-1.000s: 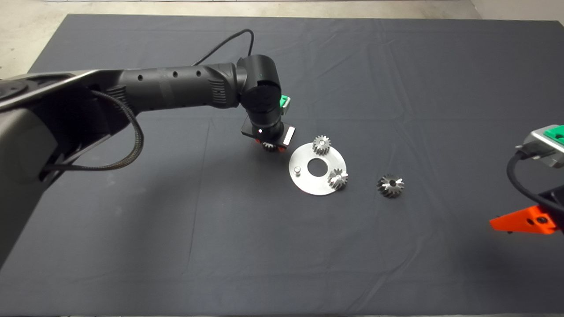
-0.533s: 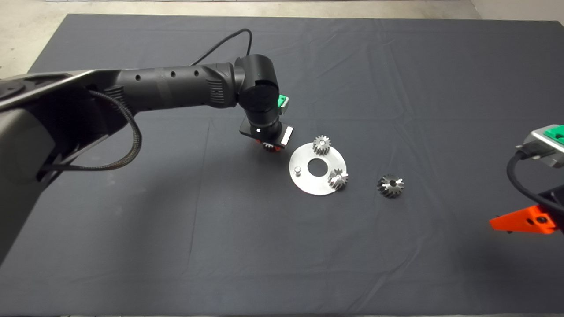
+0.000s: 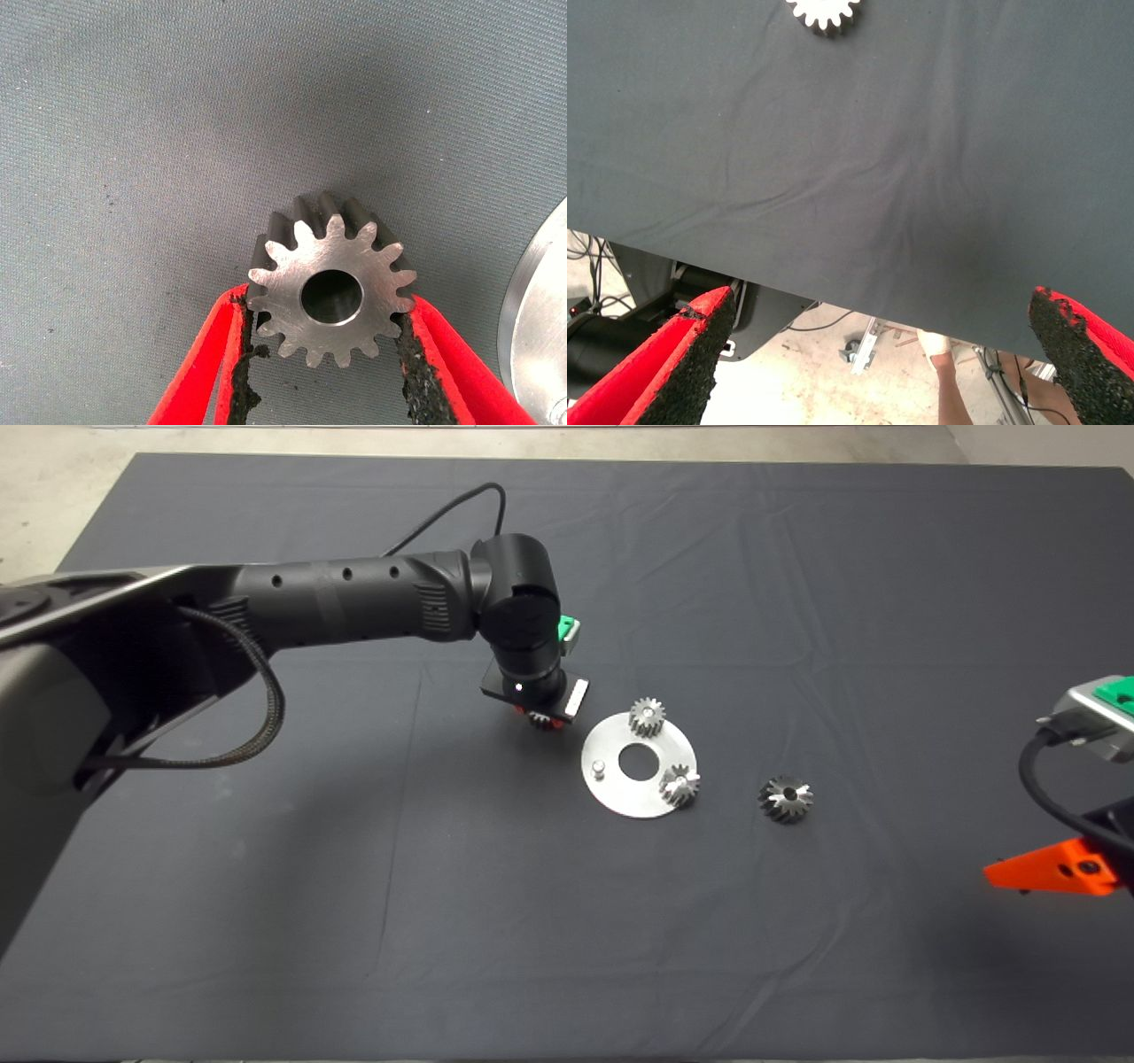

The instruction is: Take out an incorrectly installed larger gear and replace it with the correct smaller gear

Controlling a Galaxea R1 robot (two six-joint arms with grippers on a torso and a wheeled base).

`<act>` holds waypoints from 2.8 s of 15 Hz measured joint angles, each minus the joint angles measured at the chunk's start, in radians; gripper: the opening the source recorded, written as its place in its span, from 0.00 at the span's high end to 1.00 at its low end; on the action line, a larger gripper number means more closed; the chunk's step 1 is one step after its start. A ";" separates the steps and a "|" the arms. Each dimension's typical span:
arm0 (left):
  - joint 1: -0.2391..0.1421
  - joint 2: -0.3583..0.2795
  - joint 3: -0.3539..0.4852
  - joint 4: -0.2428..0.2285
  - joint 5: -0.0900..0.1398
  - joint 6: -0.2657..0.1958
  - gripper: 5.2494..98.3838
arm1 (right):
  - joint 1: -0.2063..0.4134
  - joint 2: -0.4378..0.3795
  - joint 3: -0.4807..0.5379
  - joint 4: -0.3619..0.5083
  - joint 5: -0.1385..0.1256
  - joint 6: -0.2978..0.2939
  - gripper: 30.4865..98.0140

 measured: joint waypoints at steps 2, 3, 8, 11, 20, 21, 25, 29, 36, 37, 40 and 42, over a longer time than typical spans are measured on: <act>0.000 0.000 -0.001 0.000 0.000 0.000 0.68 | 0.000 0.000 0.000 0.000 0.000 0.000 0.15; -0.001 0.000 -0.001 0.000 0.000 -0.002 0.68 | 0.000 0.000 0.000 0.000 0.000 0.000 0.15; -0.046 -0.006 0.009 0.000 0.129 -0.110 0.69 | 0.000 0.000 0.000 0.000 0.000 0.000 0.15; -0.089 -0.045 0.147 0.000 0.149 -0.194 0.69 | 0.000 0.000 0.000 0.000 0.000 0.003 0.15; -0.164 -0.143 0.543 -0.022 0.123 -0.386 0.69 | 0.000 0.000 0.001 0.001 -0.002 0.003 0.15; -0.164 -0.143 0.550 -0.031 0.096 -0.389 0.69 | 0.000 0.000 0.001 0.001 0.000 0.003 0.15; -0.164 -0.116 0.554 -0.055 0.056 -0.395 0.69 | 0.000 0.000 0.001 0.001 0.000 0.003 0.15; -0.163 -0.088 0.549 -0.056 0.057 -0.419 0.69 | 0.000 0.000 0.001 0.001 0.000 0.003 0.15; -0.108 0.015 0.407 -0.052 0.063 -0.418 0.69 | 0.000 0.000 0.001 0.001 0.000 0.003 0.15; -0.107 0.027 0.389 -0.052 0.063 -0.417 0.69 | 0.000 0.000 0.001 0.001 0.000 0.003 0.15; -0.086 0.036 0.358 -0.034 0.061 -0.417 0.69 | 0.000 0.000 0.001 0.001 -0.001 0.003 0.15; -0.061 0.033 0.340 -0.030 0.073 -0.417 0.69 | 0.000 0.003 0.001 0.001 0.000 0.003 0.15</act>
